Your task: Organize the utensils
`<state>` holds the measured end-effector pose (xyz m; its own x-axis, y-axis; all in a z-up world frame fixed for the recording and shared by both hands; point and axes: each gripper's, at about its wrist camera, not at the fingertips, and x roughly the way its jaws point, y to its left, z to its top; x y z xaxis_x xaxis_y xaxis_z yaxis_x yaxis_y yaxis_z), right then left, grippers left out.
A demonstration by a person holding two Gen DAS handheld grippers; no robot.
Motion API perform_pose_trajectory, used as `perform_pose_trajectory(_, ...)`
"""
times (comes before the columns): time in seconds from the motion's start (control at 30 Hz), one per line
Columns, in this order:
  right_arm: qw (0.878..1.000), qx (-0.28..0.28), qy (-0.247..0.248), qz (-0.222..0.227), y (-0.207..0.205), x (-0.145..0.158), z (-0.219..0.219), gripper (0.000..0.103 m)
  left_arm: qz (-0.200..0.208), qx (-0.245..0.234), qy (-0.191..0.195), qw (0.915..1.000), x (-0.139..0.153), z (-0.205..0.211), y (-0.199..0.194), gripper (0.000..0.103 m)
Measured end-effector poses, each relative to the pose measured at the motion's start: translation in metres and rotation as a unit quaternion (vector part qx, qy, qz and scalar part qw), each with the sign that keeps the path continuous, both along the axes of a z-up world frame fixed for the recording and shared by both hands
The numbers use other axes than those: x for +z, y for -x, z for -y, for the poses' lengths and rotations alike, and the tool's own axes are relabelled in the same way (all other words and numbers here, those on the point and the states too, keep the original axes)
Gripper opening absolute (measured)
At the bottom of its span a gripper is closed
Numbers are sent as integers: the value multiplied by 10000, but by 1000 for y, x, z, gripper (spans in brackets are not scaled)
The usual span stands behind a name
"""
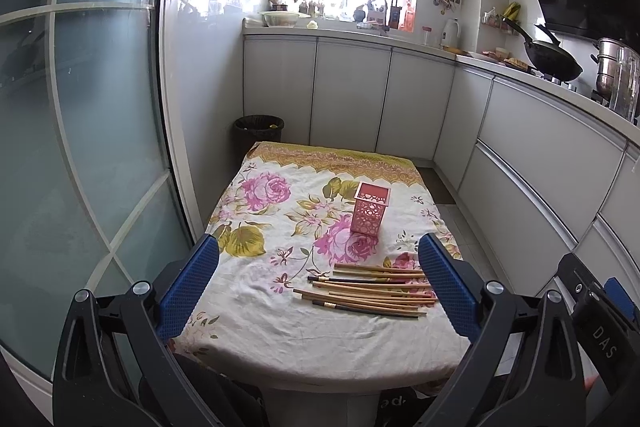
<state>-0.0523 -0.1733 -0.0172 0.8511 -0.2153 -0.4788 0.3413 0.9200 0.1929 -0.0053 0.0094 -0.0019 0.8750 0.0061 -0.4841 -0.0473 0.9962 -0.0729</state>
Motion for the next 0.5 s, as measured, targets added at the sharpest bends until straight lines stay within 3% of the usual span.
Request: perform_pose_trajectory(0.5,10000,26,0,-32,-1,1,-3,96,-34,19,-9,10000,0,0,2,96)
